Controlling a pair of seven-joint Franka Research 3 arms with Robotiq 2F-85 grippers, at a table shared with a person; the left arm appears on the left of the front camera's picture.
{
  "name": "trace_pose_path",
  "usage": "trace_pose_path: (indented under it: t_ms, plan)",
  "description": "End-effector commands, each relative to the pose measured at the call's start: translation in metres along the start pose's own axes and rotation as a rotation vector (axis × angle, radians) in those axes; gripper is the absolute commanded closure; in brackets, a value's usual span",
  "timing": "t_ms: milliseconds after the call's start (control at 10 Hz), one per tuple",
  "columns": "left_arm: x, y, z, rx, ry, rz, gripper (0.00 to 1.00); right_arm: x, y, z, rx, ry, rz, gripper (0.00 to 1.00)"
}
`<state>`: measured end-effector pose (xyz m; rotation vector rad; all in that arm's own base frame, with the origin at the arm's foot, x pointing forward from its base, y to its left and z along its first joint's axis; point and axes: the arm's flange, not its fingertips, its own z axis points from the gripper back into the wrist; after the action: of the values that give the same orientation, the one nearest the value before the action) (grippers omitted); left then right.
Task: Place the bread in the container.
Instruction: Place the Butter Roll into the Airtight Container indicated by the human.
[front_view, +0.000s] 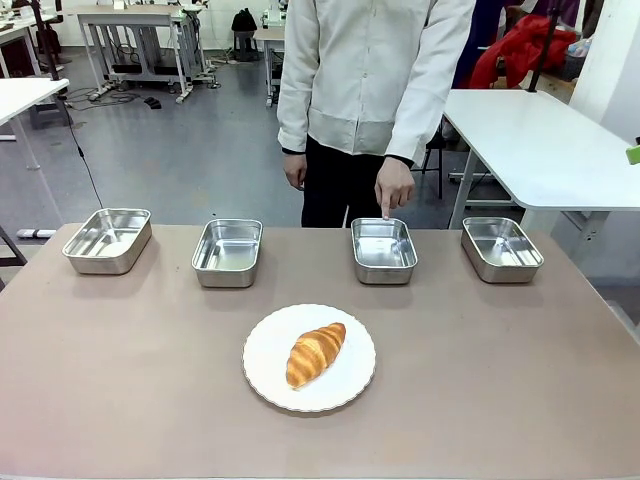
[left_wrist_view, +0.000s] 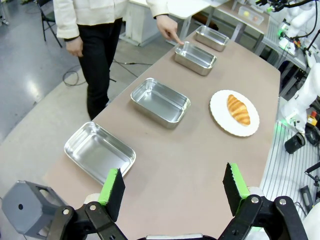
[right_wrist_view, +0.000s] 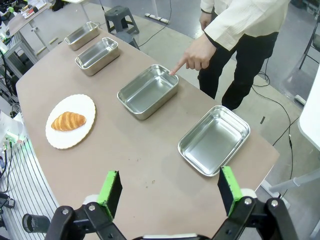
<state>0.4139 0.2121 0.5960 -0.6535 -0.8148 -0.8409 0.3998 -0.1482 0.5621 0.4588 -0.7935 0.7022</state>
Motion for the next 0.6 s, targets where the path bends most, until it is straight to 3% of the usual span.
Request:
trace_pose_path:
  t_ms: [0, 500]
  plan:
    - [-0.0006, -0.0015, 0.0020, -0.006, -0.005, -0.011, 0.00, 0.0012, -0.0002, 0.0006, 0.005, -0.016, 0.010, 0.00]
    - [-0.0006, -0.0015, 0.0020, -0.006, -0.005, -0.011, 0.00, 0.0012, -0.0002, 0.0006, 0.005, -0.016, 0.010, 0.00]
